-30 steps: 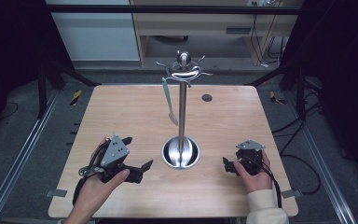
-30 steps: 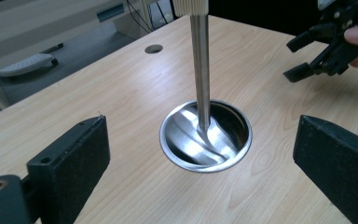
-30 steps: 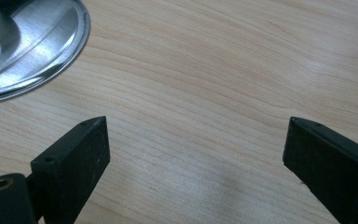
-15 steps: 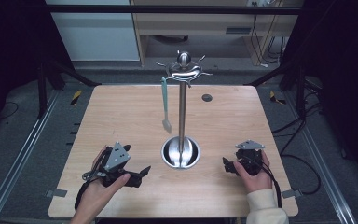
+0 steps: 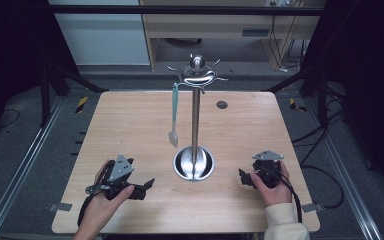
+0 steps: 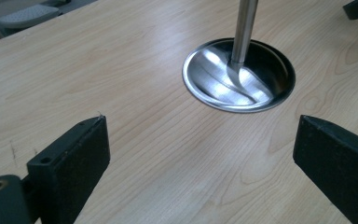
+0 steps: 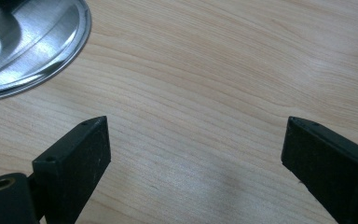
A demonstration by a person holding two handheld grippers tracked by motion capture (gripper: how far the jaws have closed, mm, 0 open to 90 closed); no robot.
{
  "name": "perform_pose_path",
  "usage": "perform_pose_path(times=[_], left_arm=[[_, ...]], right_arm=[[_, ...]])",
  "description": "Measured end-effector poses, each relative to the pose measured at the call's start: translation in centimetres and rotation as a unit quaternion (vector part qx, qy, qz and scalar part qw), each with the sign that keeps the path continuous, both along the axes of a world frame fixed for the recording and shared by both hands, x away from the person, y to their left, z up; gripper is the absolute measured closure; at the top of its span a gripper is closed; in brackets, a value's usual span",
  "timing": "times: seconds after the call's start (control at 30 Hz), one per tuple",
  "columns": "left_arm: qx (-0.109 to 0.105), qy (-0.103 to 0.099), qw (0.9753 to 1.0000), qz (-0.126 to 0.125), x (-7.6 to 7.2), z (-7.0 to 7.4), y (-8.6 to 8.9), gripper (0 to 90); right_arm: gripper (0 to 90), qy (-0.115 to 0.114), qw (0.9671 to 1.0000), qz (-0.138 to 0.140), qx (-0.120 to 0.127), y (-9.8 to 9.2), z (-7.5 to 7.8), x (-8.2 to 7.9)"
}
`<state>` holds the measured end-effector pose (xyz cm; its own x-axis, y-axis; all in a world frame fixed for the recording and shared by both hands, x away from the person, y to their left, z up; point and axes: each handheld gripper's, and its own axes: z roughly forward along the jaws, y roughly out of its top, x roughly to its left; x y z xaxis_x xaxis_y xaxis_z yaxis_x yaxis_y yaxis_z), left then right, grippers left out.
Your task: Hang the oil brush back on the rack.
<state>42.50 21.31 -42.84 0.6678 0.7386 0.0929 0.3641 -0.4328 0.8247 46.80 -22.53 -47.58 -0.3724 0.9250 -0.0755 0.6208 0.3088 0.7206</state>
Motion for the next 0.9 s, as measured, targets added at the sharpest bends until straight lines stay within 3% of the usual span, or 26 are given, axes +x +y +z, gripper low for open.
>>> perform_pose_path(times=[0.53,0.9], left_arm=[[0.016,0.019,0.9989,0.039,1.5,-2.2,2.4,3.3],[0.036,0.023,0.9967,0.069,2.6,-3.5,4.2,3.6]], right_arm=[[8.6,0.001,1.0,0.004,-0.002,0.1,-0.1,0.0],[8.6,0.004,1.0,0.003,-0.001,0.2,-0.2,0.1]])
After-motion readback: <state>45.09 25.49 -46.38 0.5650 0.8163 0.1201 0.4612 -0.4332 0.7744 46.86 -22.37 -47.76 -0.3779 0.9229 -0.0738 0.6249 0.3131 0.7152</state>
